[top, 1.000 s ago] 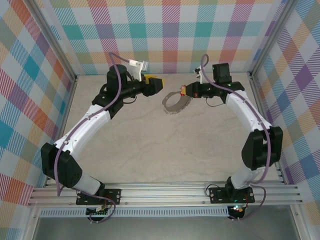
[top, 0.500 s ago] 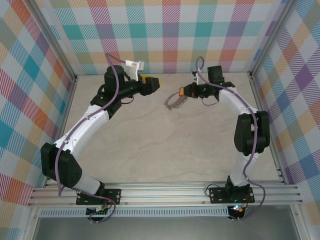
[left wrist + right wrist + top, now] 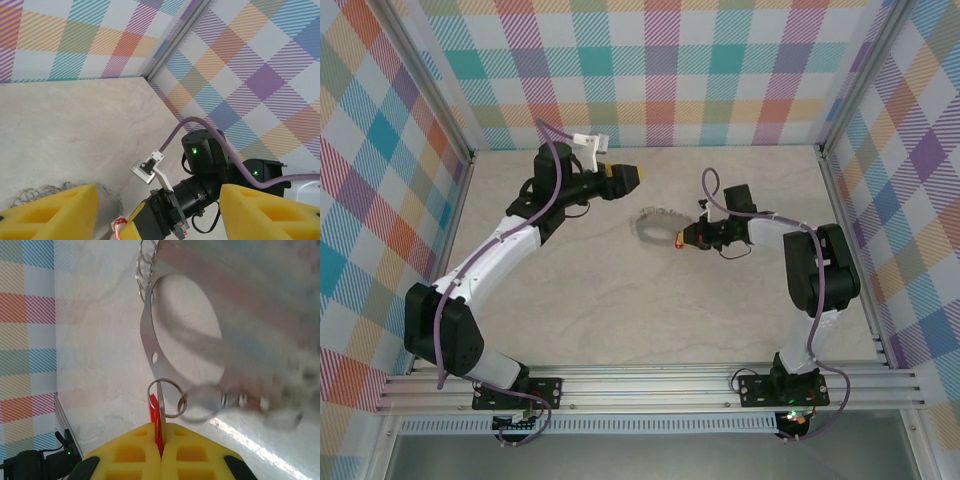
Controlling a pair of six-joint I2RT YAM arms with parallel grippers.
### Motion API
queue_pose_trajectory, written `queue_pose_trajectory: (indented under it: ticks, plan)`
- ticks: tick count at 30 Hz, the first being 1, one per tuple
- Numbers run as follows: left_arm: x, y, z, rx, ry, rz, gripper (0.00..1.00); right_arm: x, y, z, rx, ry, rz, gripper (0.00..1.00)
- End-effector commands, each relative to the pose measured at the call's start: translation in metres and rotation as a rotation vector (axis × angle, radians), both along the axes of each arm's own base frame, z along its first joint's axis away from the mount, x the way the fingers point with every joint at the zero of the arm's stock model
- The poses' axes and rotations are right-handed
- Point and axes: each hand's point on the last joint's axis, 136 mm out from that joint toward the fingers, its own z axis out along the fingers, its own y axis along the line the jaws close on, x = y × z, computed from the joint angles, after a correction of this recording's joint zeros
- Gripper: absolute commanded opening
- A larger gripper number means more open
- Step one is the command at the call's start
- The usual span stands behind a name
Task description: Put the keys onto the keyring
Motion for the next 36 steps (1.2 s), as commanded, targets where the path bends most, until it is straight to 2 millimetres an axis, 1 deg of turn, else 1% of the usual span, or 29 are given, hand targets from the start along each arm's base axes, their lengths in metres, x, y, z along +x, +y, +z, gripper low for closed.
queue_pose_trajectory:
  ticks: [1,4,7,9,11,13,14,15,16,18,21,22,24,25,26,28,31,33,36]
  plan:
    - [-0.005,0.004,0.018,-0.049,-0.025,-0.004,0.65,-0.004,0.008,0.006,0.026,-0.03,0.003,0.0]
    - [-0.005,0.004,0.014,-0.057,-0.01,-0.002,0.65,-0.015,0.011,-0.007,0.026,0.008,0.009,0.0]
    - [-0.004,0.003,0.01,-0.06,0.004,-0.001,0.65,-0.026,0.015,-0.015,0.023,0.03,0.022,0.0]
    - [-0.004,0.002,0.008,-0.061,0.011,-0.004,0.65,-0.036,0.019,-0.014,0.032,0.04,0.035,0.0]
    - [-0.005,0.002,0.006,-0.059,0.017,-0.007,0.65,-0.048,0.026,-0.009,0.041,0.042,0.057,0.0]
    - [-0.006,0.0,0.005,-0.058,0.023,-0.016,0.65,-0.065,0.034,-0.001,0.053,0.042,0.097,0.21]
    - [-0.007,0.0,0.006,-0.057,0.023,-0.023,0.66,-0.074,0.035,0.004,0.053,0.037,0.109,0.34]
    - [-0.009,-0.001,0.005,-0.054,0.027,-0.033,0.66,-0.08,0.033,0.01,0.058,0.026,0.11,0.48]
    - [-0.011,-0.001,0.005,-0.052,0.028,-0.041,0.67,-0.085,0.03,0.016,0.058,0.013,0.104,0.59]
    - [-0.015,-0.002,0.005,-0.049,0.029,-0.054,0.71,-0.089,0.019,0.03,0.039,-0.028,0.075,0.84]
    - [-0.021,0.002,0.003,-0.047,0.029,-0.043,0.96,-0.086,0.004,0.061,0.046,-0.092,0.023,0.98]
    - [-0.023,0.005,0.004,-0.047,0.025,-0.029,1.0,-0.084,-0.001,0.072,0.047,-0.116,0.004,1.0]
    - [-0.028,0.012,0.003,-0.044,0.014,0.005,1.0,-0.079,-0.013,0.095,0.021,-0.178,-0.047,1.0]
    - [-0.03,0.017,0.004,-0.041,0.005,0.026,1.0,-0.077,-0.018,0.102,0.006,-0.198,-0.067,1.0]
    - [-0.033,0.023,0.005,-0.039,-0.006,0.06,1.0,-0.072,-0.027,0.114,-0.026,-0.236,-0.107,1.0]
    - [-0.035,0.04,0.006,-0.029,-0.027,0.147,1.0,-0.064,-0.045,0.127,-0.101,-0.296,-0.191,1.0]
    - [-0.037,0.077,0.007,-0.007,-0.075,0.346,1.0,-0.045,-0.086,0.14,-0.252,-0.375,-0.368,1.0]
    - [-0.042,0.104,0.01,0.014,-0.146,0.472,1.0,-0.029,-0.121,0.145,-0.367,-0.417,-0.521,1.0]
    - [-0.047,0.142,-0.002,0.098,-0.193,0.647,1.0,-0.011,-0.167,0.143,-0.529,-0.463,-0.732,1.0]
